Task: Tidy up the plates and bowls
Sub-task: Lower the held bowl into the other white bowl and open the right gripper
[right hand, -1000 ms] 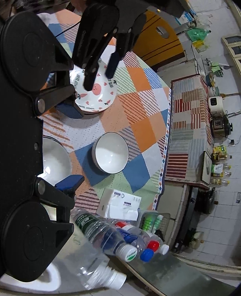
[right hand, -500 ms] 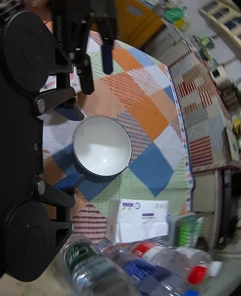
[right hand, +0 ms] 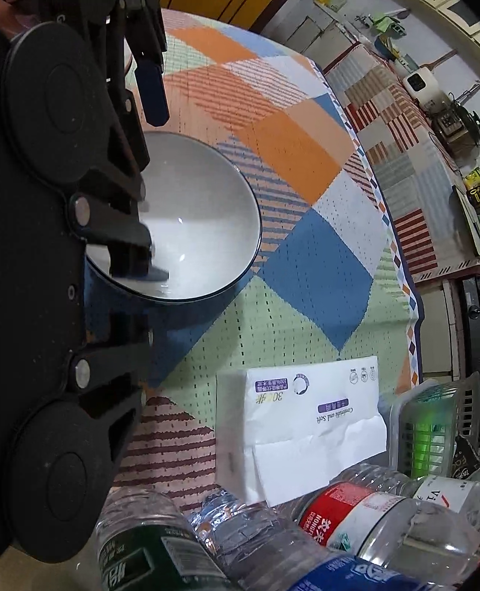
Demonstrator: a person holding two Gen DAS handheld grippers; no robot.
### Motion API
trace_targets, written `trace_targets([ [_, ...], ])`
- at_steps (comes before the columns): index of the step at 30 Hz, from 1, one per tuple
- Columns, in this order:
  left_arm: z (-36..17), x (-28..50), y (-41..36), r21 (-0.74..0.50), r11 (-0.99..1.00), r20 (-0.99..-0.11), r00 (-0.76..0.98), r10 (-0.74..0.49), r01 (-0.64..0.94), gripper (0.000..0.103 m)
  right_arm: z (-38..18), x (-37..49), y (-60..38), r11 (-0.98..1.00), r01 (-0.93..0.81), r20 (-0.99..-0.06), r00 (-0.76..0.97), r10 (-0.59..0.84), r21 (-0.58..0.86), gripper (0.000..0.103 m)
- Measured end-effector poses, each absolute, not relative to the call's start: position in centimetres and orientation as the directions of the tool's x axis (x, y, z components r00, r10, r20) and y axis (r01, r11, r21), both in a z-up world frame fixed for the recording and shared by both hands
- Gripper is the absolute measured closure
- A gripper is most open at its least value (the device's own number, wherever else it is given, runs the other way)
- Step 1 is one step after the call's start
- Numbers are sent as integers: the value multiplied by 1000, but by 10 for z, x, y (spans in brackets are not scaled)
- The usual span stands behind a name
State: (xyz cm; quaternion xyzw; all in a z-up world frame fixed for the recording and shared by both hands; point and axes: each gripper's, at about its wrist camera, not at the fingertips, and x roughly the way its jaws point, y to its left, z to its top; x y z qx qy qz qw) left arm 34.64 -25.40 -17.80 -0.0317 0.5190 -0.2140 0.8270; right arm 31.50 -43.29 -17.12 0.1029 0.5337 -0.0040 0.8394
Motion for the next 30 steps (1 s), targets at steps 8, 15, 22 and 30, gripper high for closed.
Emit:
trace_targets([
  [8, -176, 328, -281, -148, 902, -871, 380, -313, 405, 83, -166, 315, -433, 978, 131, -892, 443, 88, 162, 93],
  [15, -163, 319, -259, -268, 903, -855, 348, -384, 336, 87, -149, 300, -437, 972, 117, -876, 464, 129, 205, 93],
  [22, -133, 300, -248, -273, 890, -848, 346, -402, 365, 87, -132, 275, -436, 956, 112, -853, 488, 184, 271, 92],
  [30, -100, 268, -239, -331, 868, -847, 288, -446, 370, 87, -90, 234, -426, 961, 86, -817, 550, 173, 261, 91],
])
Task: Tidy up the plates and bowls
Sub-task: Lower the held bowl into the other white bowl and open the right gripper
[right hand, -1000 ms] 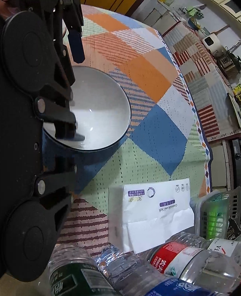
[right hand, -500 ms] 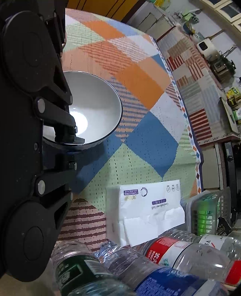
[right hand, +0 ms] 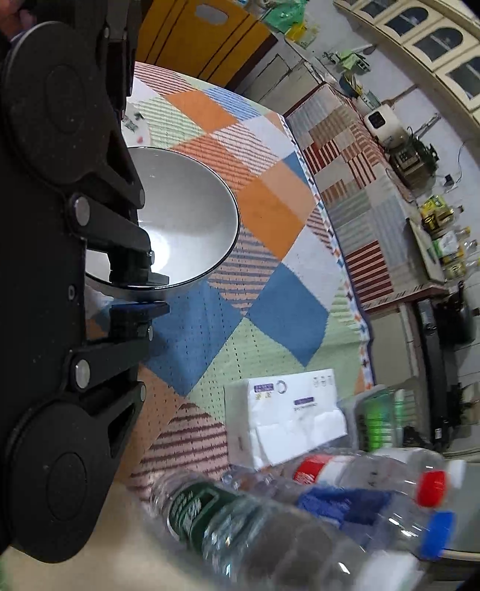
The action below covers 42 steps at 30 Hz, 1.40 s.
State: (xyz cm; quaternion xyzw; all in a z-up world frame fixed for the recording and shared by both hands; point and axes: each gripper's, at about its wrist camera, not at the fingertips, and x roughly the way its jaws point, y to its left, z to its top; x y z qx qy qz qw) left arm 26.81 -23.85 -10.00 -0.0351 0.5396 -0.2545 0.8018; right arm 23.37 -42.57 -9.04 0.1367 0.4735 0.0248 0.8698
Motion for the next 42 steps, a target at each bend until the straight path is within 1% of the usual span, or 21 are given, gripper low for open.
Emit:
trace_targets([
  [5, -72, 238, -248, -303, 862, -846, 301, -439, 406, 87, -57, 203, -418, 983, 46, -802, 586, 117, 177, 92],
  [8, -58, 224, -249, -325, 847, -833, 296, -467, 421, 87, -41, 185, -422, 987, 37, -797, 595, 105, 158, 92],
  [14, -46, 194, -260, -326, 822, -825, 284, -489, 467, 87, -26, 151, -425, 995, 31, -807, 587, 58, 95, 92],
  [19, -60, 183, -271, -371, 800, -830, 218, -513, 471, 87, -28, 132, -431, 999, 27, -816, 578, 22, 46, 92],
  [24, -81, 176, -286, -403, 798, -845, 153, -512, 447, 87, -35, 118, -435, 1000, 22, -826, 563, -19, -8, 92],
  [33, -121, 186, -305, -441, 797, -850, 93, -519, 414, 87, -68, 119, -437, 991, 59, -840, 526, -130, -117, 93],
  [36, -132, 193, -307, -466, 800, -849, 65, -525, 378, 87, -77, 120, -430, 981, 32, -828, 532, -179, -191, 94],
  [38, -138, 196, -308, -452, 811, -858, 67, -509, 371, 87, -83, 118, -424, 968, 3, -810, 546, -213, -253, 95],
  [39, -140, 196, -309, -441, 816, -863, 74, -500, 374, 85, -85, 118, -421, 961, -10, -803, 552, -225, -276, 96],
  [42, -140, 197, -310, -439, 811, -857, 90, -507, 387, 85, -91, 114, -411, 930, -50, -770, 578, -270, -364, 96],
])
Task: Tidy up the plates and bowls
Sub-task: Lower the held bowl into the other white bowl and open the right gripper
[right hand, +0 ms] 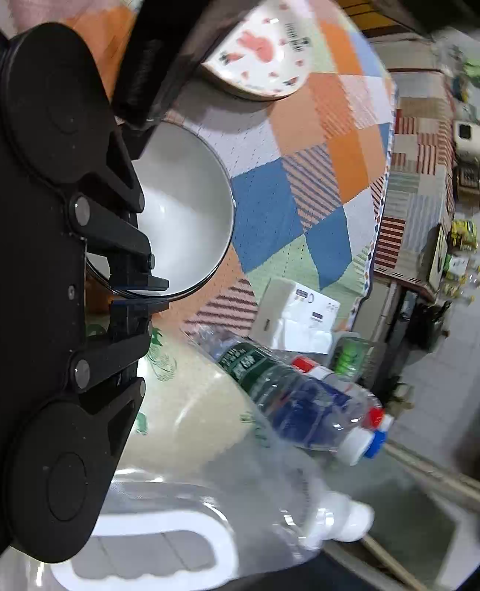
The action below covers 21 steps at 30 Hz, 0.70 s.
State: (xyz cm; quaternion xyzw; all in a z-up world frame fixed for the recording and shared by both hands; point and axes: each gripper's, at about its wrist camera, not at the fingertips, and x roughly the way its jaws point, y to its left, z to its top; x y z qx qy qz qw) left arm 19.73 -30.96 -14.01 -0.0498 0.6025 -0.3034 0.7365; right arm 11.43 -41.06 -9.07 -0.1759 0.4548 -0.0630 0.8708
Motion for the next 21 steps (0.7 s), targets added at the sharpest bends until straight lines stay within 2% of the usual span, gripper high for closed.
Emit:
trace_targets([
  [5, -139, 193, -310, -424, 801, -853, 112, -510, 423, 83, -91, 110, -405, 909, -68, -740, 607, -290, -412, 96],
  [11, -128, 184, -300, -427, 784, -829, 152, -538, 450, 78, -69, 83, -409, 963, -23, -714, 676, -184, -270, 95],
  [21, -87, 154, -286, -295, 756, -832, 233, -504, 584, 74, -46, 20, -410, 995, -50, -663, 748, -24, -92, 88],
])
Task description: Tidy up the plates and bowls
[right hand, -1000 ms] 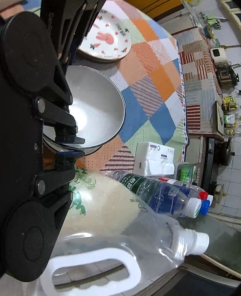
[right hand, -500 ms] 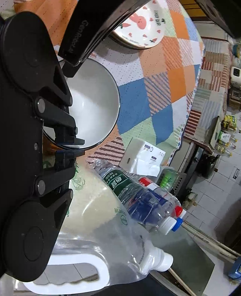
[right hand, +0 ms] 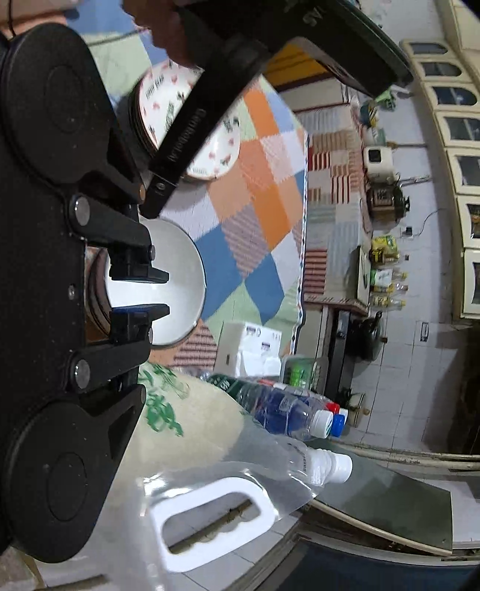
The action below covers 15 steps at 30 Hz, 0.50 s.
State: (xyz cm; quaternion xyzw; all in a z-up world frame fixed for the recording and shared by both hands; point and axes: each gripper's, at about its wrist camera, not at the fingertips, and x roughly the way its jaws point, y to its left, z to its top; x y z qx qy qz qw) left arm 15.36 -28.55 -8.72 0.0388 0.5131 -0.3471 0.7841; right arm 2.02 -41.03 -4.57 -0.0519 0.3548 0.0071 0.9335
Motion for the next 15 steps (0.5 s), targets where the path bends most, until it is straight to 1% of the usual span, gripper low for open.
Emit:
trace_targets([
  [4, -79, 140, -281, -236, 745, -846, 246, -473, 624, 74, -38, 11, -402, 992, -48, -702, 710, -47, -115, 85],
  [6, -75, 133, -278, -220, 739, -849, 248, -466, 637, 74, -33, 6, -401, 993, -59, -710, 703, -33, -105, 84],
  [8, -73, 127, -273, -227, 735, -843, 249, -477, 639, 74, -28, 0, -399, 993, -71, -712, 702, -15, -91, 78],
  [12, -73, 117, -264, -249, 737, -836, 245, -491, 628, 74, -22, -9, -397, 995, -83, -724, 690, 15, -58, 75],
  [15, -74, 111, -258, -249, 737, -830, 255, -497, 628, 73, -23, -16, -394, 995, -91, -726, 687, 29, -47, 67],
])
